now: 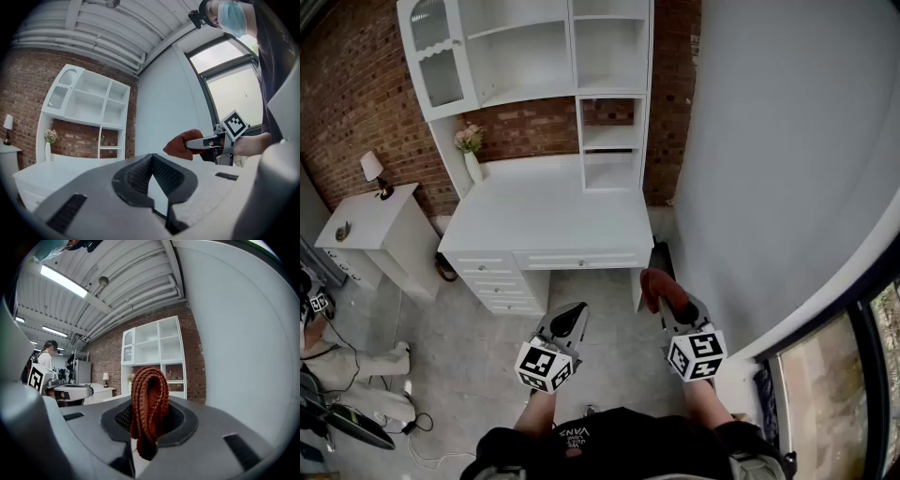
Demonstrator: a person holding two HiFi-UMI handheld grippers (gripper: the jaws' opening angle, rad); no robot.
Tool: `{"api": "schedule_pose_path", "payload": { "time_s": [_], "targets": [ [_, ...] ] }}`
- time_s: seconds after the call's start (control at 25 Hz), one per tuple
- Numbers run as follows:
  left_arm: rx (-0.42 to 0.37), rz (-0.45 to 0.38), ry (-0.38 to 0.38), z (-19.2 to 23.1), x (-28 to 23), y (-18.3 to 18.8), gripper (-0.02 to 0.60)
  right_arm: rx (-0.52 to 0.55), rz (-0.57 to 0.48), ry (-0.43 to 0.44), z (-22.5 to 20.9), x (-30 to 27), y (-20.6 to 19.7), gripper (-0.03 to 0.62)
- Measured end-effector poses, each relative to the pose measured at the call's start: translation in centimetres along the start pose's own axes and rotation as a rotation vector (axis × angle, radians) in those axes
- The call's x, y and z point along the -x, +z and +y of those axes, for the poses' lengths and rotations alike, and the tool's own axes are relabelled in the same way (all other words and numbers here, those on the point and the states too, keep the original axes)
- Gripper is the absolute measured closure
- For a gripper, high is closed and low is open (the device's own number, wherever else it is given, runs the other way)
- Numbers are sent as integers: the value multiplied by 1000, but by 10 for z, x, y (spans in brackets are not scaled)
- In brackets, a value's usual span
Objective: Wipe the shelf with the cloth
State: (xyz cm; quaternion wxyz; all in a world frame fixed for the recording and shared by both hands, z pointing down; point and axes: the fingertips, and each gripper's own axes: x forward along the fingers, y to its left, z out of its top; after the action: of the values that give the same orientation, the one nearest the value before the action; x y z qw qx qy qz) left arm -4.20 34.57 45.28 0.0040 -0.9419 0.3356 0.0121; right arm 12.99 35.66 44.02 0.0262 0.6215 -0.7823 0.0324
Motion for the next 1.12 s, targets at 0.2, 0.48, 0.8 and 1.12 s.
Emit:
{"api": "schedule_pose_path", "payload": {
  "time_s": [0.2, 0.48, 0.8, 1.12],
  "targets": [
    [8, 0, -15, 22, -4, -2, 574, -7, -19, -37, 2, -19, 3, 510],
    [8, 22, -48, 57, -11, -7, 574, -49, -35, -70, 9, -47, 2, 510],
    [23, 40, -70, 96, -21, -17, 574, -79, -32, -112, 8, -74, -8, 510],
    [35, 52, -68, 112, -70, -29, 574, -84, -10, -121, -35, -113, -14, 510]
  ]
}}
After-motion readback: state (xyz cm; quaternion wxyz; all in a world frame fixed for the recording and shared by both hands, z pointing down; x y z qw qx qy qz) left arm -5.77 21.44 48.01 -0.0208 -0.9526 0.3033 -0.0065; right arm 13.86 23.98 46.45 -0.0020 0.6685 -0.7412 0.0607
